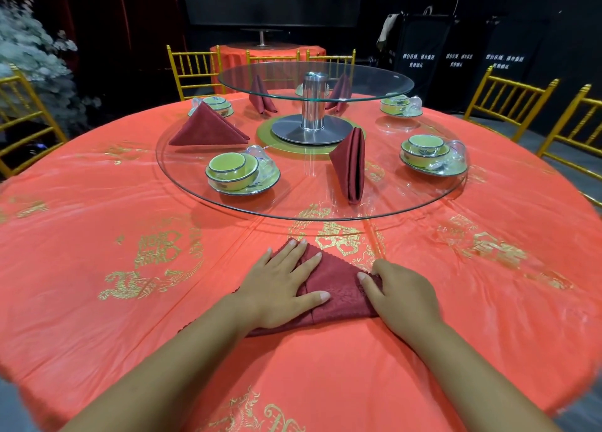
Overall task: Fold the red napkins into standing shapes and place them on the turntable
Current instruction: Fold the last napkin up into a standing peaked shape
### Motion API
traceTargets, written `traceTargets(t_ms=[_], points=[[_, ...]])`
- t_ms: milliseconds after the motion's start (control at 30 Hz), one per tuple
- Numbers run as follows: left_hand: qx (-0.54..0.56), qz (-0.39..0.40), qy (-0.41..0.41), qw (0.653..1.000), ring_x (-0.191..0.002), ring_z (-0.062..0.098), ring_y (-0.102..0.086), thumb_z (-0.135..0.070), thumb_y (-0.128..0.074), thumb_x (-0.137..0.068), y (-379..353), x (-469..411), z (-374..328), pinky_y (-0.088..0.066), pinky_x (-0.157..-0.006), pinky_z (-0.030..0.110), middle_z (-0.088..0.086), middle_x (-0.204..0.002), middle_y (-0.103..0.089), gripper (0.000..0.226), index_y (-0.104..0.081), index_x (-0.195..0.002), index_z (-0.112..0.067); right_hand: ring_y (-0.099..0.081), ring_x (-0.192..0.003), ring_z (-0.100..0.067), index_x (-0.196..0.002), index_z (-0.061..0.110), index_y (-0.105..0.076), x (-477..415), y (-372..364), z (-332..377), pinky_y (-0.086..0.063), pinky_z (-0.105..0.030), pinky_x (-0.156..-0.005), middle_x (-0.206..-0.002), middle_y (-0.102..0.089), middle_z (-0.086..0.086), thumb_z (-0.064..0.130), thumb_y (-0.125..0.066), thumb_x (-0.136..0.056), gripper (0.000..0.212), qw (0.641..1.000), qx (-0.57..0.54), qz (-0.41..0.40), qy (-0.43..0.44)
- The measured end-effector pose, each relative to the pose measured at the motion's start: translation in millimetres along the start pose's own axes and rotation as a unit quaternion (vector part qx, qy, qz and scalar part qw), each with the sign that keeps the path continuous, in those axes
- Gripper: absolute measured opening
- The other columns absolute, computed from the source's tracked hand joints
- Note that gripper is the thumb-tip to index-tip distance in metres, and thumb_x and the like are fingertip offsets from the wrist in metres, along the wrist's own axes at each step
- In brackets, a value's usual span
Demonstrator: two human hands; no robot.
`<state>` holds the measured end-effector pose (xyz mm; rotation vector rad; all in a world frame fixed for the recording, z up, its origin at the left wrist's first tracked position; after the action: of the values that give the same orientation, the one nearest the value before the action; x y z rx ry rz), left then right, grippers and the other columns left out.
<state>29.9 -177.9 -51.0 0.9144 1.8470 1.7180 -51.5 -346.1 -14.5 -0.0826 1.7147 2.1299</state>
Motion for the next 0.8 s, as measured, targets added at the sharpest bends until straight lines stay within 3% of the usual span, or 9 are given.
traceTargets(t_ms=[233,400,467,533,567,633,700,800], points=[[-0.01,-0.008,0.004,1.0,-0.144,0.008,0.022,-0.092,0.002,-0.063,0.0,-0.1,-1.6,0.006,-0.119,0.042,-0.008,-0.159,0.017,0.1,0.006,-0.149,-0.042,-0.055,-0.071,-0.023,-0.077,0.021,-0.043,0.0,-0.2,-0.5,-0.025,-0.033,-0.055,-0.068,-0.049,0.006,0.049,-0.046,-0.092,0.032,1.0,0.0,-0.003,-0.015],[-0.015,0.002,0.004,1.0,-0.143,0.009,0.024,-0.101,-0.009,-0.05,-0.9,1.6,-2.6,0.006,-0.119,0.044,-0.007,-0.159,0.018,0.118,0.008,-0.149,-0.04,-0.057,-0.076,-0.023,-0.085,0.021,-0.045,1.0,1.1,1.0,-0.027,-0.033,-0.057,-0.079,-0.059,0.004,0.048,-0.047,-0.092,0.028,1.0,0.006,0.001,-0.017],[-0.018,0.005,0.004,1.0,-0.143,0.009,0.025,-0.102,-0.012,-0.047,-0.7,1.6,-3.1,0.007,-0.119,0.044,-0.006,-0.158,0.019,0.122,0.009,-0.149,-0.039,-0.057,-0.085,-0.022,-0.093,0.022,-0.05,1.0,5.4,4.1,-0.032,-0.033,-0.063,-0.088,-0.059,0.004,0.046,-0.047,-0.093,0.024,1.0,0.02,0.0,-0.016],[-0.022,0.007,0.006,1.0,-0.143,0.01,0.025,-0.102,-0.014,-0.046,-0.5,1.1,-3.8,0.008,-0.118,0.044,-0.005,-0.158,0.019,0.124,0.009,-0.15,-0.039,-0.052,-0.106,-0.022,-0.111,0.022,-0.055,2.8,10.1,13.7,-0.036,-0.035,-0.082,-0.109,-0.057,0.002,0.043,-0.044,-0.095,0.029,0.999,0.049,-0.008,0.019],[-0.024,0.007,0.006,1.0,-0.143,0.01,0.025,-0.102,-0.014,-0.046,-0.6,0.9,-3.9,0.008,-0.118,0.045,-0.005,-0.158,0.019,0.124,0.01,-0.15,-0.038,-0.046,-0.12,-0.024,-0.123,0.022,-0.054,5.1,9.5,21.9,-0.033,-0.036,-0.097,-0.125,-0.053,0.0,0.043,-0.041,-0.096,0.037,0.997,0.049,0.002,0.058],[-0.027,0.006,0.006,1.0,-0.143,0.011,0.024,-0.102,-0.014,-0.046,-0.6,0.6,-4.1,0.008,-0.119,0.045,-0.005,-0.159,0.019,0.124,0.01,-0.15,-0.038,-0.014,-0.145,-0.018,-0.145,0.021,-0.035,16.0,0.2,43.0,-0.004,-0.039,-0.118,-0.155,-0.025,0.001,0.048,-0.027,-0.096,0.056,0.983,0.043,0.071,0.162],[-0.028,0.004,0.005,1.0,-0.143,0.01,0.024,-0.102,-0.012,-0.046,-0.9,0.6,-3.9,0.008,-0.119,0.044,-0.005,-0.159,0.019,0.124,0.01,-0.149,-0.037,0.016,-0.144,-0.008,-0.152,0.021,-0.01,31.5,-15.5,56.5,0.018,-0.035,-0.115,-0.159,0.004,0.007,0.054,-0.015,-0.097,0.065,0.958,0.05,0.154,0.237],[-0.032,0.0,0.006,0.999,-0.143,0.01,0.024,-0.102,-0.01,-0.045,-0.9,0.4,-3.6,0.007,-0.119,0.044,-0.005,-0.159,0.019,0.125,0.01,-0.149,-0.038,0.028,-0.139,-0.003,-0.151,0.022,0.009,40.3,-27.2,48.8,0.019,-0.03,-0.115,-0.156,0.019,0.01,0.067,0.0,-0.088,0.077,0.944,0.061,0.215,0.241]])
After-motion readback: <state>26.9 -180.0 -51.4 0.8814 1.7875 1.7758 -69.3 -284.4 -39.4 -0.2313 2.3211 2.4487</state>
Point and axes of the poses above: each hand's wrist, its own x-axis away from the middle knuckle, its own y-axis out of the back of the hand, z = x × y, the point moved 8 cm from there along -x, towards the middle knuckle
